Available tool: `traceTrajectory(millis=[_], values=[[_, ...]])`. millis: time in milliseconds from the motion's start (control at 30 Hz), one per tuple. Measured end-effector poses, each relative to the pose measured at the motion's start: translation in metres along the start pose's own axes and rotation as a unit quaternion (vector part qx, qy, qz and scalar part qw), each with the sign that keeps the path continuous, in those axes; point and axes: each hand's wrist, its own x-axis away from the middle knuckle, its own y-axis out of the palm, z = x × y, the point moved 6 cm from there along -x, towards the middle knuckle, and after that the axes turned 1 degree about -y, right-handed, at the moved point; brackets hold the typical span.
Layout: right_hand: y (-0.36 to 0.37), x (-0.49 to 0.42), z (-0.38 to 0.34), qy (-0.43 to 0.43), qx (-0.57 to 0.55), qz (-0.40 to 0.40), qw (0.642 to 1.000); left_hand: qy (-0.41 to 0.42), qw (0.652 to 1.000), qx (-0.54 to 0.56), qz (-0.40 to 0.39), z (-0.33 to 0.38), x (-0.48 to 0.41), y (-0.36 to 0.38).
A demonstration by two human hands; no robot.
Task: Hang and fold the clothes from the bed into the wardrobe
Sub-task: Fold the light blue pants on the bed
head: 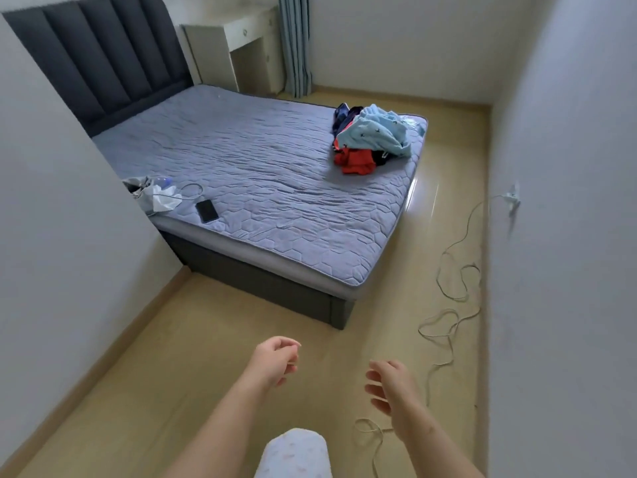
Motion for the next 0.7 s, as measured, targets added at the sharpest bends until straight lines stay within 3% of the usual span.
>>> traceTrajectory(millis=[233,700], values=[[-0.051,-0.072,-0.085,-0.025,-0.050,0.032,0.998,0.032,0.999,-0.020,-0.036,0.093,-0.071,0.080],[-0.121,-0.276,-0.311,-0.031,-0.069,0.062,0.995,0.082,0.992,-0.041,-0.083,0.355,-0.269,0.226]])
